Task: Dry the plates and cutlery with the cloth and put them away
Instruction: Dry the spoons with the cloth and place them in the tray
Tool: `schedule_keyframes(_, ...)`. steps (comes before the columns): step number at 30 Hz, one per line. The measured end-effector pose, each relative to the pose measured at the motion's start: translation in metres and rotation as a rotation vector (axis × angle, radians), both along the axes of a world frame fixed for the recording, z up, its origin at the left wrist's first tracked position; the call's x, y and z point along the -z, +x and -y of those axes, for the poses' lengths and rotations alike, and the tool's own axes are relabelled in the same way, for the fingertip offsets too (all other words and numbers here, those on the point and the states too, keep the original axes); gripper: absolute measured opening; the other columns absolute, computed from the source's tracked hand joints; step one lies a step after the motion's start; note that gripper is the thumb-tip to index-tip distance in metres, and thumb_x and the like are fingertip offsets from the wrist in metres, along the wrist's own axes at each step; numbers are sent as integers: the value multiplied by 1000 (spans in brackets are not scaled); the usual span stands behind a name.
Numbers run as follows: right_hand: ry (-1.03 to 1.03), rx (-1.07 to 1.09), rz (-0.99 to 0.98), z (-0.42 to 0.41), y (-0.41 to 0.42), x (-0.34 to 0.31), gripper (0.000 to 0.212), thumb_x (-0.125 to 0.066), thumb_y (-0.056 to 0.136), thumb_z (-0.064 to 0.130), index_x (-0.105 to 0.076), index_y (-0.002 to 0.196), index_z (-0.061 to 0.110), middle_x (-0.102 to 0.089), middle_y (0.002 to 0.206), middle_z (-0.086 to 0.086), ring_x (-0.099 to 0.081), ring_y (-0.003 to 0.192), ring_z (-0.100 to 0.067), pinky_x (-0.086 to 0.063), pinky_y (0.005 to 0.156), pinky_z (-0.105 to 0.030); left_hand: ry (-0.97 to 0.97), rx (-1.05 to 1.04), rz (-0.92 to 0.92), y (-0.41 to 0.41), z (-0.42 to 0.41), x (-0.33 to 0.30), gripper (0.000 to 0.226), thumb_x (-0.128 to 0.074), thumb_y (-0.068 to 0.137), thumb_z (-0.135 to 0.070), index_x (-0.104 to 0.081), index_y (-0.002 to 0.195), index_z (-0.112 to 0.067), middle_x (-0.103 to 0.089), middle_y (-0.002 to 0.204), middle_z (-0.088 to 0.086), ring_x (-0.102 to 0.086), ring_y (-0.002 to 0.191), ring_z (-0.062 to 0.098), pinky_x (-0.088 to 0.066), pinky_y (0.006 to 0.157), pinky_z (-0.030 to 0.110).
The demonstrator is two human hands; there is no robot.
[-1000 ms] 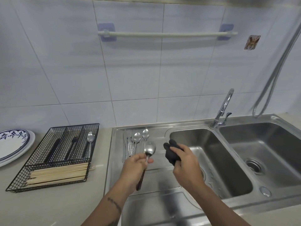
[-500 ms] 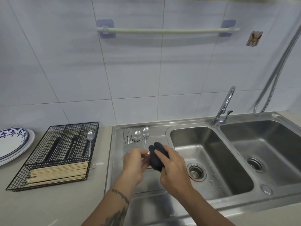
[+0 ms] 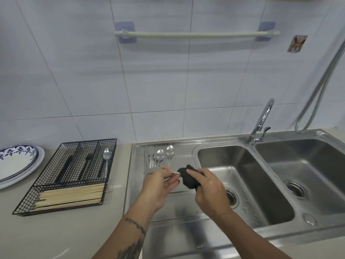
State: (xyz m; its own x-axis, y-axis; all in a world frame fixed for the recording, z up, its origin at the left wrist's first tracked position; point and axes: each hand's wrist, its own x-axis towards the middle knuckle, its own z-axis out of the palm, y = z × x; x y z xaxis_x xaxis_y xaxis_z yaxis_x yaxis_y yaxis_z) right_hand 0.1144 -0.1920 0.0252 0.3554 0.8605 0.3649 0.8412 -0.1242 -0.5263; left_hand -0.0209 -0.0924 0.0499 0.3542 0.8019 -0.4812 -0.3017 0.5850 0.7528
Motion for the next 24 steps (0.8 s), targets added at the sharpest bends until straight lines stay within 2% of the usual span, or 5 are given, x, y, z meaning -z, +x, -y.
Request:
schedule_keyframes(6, -66, 69, -377, -7, 8, -9, 54, -41, 74, -4, -72, 105, 28, -68, 92, -1, -67, 72, -24, -58, 63, -37, 193, -40, -53, 4, 4, 3, 3, -64, 95, -2, -67, 95, -1, -76, 92, 12, -77, 86, 26, -61, 74, 33)
schedule_keyframes(10, 80, 122, -34, -7, 8, -18, 58, -53, 72, -8, -68, 123, 16, -63, 121, -5, -60, 107, -27, -51, 93, -39, 160, -159, -54, 5, 1, 6, 2, -65, 93, 0, -66, 94, 2, -75, 86, 16, -76, 78, 25, -62, 72, 33)
schedule_keyframes(14, 95, -41, 257, -12, -18, -18, 59, -58, 66, 2, -68, 122, 14, -64, 126, -14, -63, 108, -30, -49, 93, -43, 76, -158, -48, 11, 1, 7, 11, -66, 89, 3, -67, 99, 7, -77, 87, 21, -77, 77, 27, -63, 67, 33)
schedule_keyframes(20, -86, -16, 225, -8, -3, -3, 68, -69, 67, -4, -63, 132, 15, -59, 134, -15, -59, 116, -32, -43, 103, -45, 26, -182, -109, 0, -10, 15, 18, -66, 88, 2, -66, 106, 7, -77, 87, 17, -77, 78, 26, -59, 89, 41)
schedule_keyframes(24, -6, -115, 296, -19, -26, -3, 71, -69, 62, -3, -61, 131, 12, -57, 134, -19, -58, 118, -35, -47, 101, -49, 19, -145, -81, -2, -11, 14, 17, -63, 90, 0, -67, 106, 6, -78, 87, 17, -77, 80, 26, -60, 75, 36)
